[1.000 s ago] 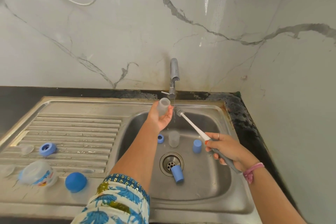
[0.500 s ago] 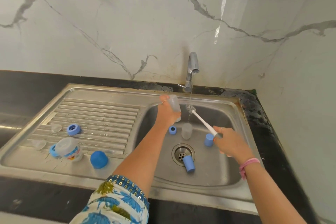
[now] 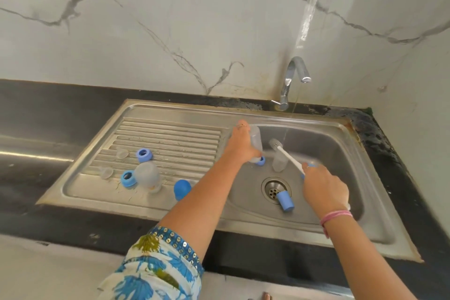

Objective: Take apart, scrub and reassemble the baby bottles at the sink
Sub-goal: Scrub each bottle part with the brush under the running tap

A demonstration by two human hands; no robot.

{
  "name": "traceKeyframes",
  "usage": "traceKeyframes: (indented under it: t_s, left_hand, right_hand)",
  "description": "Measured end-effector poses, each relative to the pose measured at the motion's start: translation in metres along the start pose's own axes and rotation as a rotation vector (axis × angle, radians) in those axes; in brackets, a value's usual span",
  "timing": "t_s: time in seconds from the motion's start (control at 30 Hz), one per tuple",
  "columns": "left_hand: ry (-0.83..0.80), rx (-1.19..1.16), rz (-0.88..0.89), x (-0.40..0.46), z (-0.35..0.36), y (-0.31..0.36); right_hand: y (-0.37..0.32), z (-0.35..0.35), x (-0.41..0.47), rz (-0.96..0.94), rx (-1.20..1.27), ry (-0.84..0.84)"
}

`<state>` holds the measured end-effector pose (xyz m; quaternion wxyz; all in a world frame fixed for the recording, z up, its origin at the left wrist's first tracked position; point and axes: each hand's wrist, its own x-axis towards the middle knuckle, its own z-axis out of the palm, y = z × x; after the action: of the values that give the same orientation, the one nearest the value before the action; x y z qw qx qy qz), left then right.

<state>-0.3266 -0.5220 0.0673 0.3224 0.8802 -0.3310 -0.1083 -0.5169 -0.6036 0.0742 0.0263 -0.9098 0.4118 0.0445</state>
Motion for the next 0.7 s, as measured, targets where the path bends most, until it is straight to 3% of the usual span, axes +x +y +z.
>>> traceKeyframes:
  t_s: [0.23, 0.37, 0.47, 0.53, 0.7]
  left_hand:
    - [0.077, 0.138, -0.044, -0.014, -0.076, -0.046]
    - [0.122, 0.086, -0.105, -0.015, -0.122, -0.084]
    - [0.013, 0.202, -0.188, -0.013, -0.141, -0.112]
    - [-0.066, 0.280, -0.260, -0.012, -0.144, -0.129]
    - [-0.174, 0.217, -0.347, -0.017, -0.136, -0.164]
  right_hand:
    - [-0.039, 0.016, -0.022, 0.088, 0.188, -0.056]
    - [-0.052, 0.025, -0.021, 0.157, 0.598, -0.046]
    - [-0.065, 0.029, -0.023, 0.201, 0.927, -0.077]
    - [-0.075, 0.033, -0.026, 0.206, 1.006, -0.082]
    - [-0.095, 0.035, -0.033, 0.221, 1.088, -0.099]
